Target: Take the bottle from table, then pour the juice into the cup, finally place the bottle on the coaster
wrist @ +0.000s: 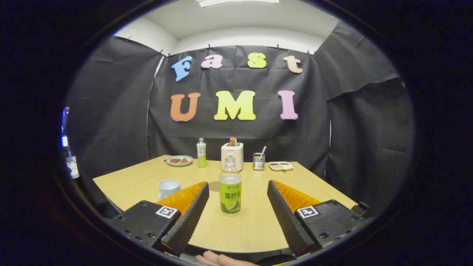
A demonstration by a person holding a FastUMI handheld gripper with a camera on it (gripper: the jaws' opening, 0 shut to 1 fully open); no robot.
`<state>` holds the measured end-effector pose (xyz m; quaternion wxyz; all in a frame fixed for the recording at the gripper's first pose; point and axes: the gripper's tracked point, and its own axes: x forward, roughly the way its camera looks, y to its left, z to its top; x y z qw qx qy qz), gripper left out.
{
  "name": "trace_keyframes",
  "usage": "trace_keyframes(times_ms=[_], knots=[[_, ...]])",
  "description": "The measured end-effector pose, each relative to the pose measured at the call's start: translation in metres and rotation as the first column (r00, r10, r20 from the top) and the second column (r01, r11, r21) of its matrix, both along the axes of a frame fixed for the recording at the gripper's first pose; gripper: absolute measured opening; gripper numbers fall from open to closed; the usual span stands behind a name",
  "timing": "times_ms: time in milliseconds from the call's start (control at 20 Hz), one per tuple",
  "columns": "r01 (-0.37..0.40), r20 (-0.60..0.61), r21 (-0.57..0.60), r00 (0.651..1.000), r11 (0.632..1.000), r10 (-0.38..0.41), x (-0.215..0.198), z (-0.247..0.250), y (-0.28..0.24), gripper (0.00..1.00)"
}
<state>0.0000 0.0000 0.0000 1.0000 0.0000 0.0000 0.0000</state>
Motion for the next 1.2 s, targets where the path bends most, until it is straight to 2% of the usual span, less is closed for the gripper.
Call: trace_keyframes(times_ms=[1200], knots=[[0.006,-0.03,0.023,1.0,1.0,-0.005,0.004,-0.012,-0.014,1.0]])
